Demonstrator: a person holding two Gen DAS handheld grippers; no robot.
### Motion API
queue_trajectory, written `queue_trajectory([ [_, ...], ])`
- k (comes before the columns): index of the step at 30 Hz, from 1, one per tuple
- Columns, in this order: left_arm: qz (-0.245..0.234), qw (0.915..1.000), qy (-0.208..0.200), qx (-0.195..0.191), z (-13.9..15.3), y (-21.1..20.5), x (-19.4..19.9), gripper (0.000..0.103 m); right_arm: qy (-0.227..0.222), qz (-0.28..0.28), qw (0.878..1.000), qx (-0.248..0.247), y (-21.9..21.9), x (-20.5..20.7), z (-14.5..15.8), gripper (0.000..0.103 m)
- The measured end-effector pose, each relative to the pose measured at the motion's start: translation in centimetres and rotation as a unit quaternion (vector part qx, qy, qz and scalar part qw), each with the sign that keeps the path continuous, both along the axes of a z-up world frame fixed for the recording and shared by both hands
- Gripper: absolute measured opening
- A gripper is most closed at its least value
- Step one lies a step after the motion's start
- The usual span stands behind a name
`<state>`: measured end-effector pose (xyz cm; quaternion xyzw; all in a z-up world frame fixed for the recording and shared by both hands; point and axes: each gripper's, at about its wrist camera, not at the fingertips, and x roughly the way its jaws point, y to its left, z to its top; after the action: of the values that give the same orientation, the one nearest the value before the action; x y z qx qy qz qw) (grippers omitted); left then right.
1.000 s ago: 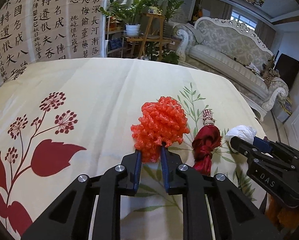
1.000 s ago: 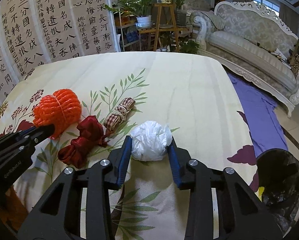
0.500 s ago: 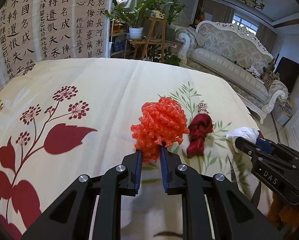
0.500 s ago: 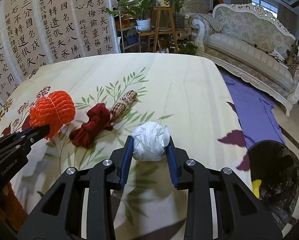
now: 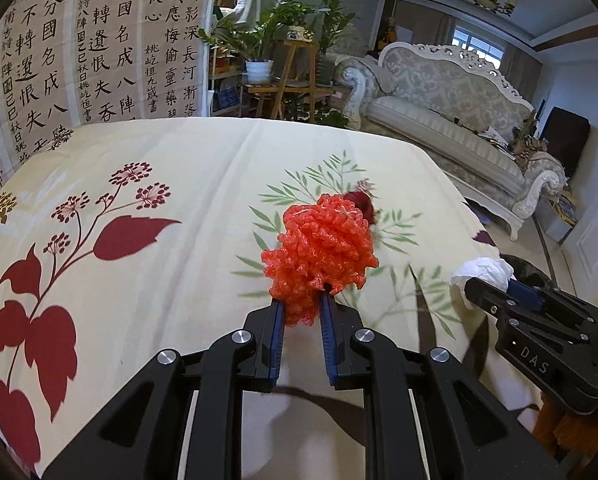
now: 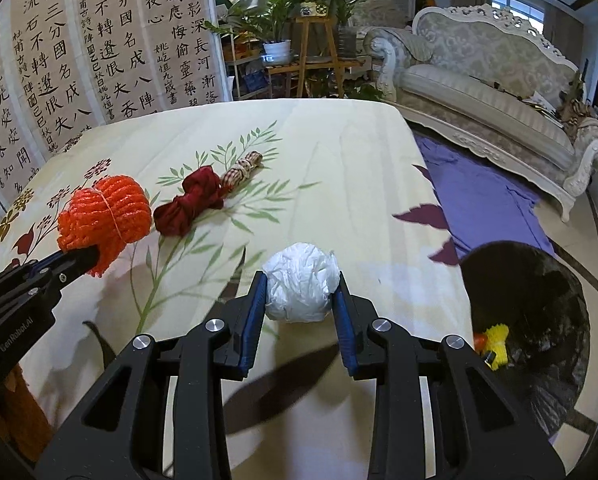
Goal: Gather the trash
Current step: 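Carry the red mesh bag and tissue ball over the bin and open both tools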
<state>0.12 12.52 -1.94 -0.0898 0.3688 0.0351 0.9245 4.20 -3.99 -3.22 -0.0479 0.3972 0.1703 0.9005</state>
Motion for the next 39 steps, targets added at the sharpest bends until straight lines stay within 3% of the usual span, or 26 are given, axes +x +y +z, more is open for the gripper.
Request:
queue_trajectory([
  [10, -0.029, 0.9995, -0.013, 0.006, 0.6, -3.0, -1.2, 0.017, -0.012, -0.023, 1.000, 0.010, -2.8, -2.0, 0.8, 0.032],
  [17, -0.067, 0.9974, -0.026, 0.006, 1.2, -6.7, -1.4, 0.018, -0.029, -0.068, 0.997, 0.011, -6.8, -2.8, 1.7, 0.032],
  [28, -0.146, 0.9887, -0.036, 0.008, 1.2, -13.6, 0.1, 0.018, -0.040, -0.154, 0.987, -0.001, -13.9, -3.0, 2.0, 0.032],
  [39, -0.194, 0.9803, -0.026, 0.022, 0.2, -19.3, 1.7, 0.018, -0.046, -0.196, 0.980, 0.000, -18.2, -2.7, 1.6, 0.032],
])
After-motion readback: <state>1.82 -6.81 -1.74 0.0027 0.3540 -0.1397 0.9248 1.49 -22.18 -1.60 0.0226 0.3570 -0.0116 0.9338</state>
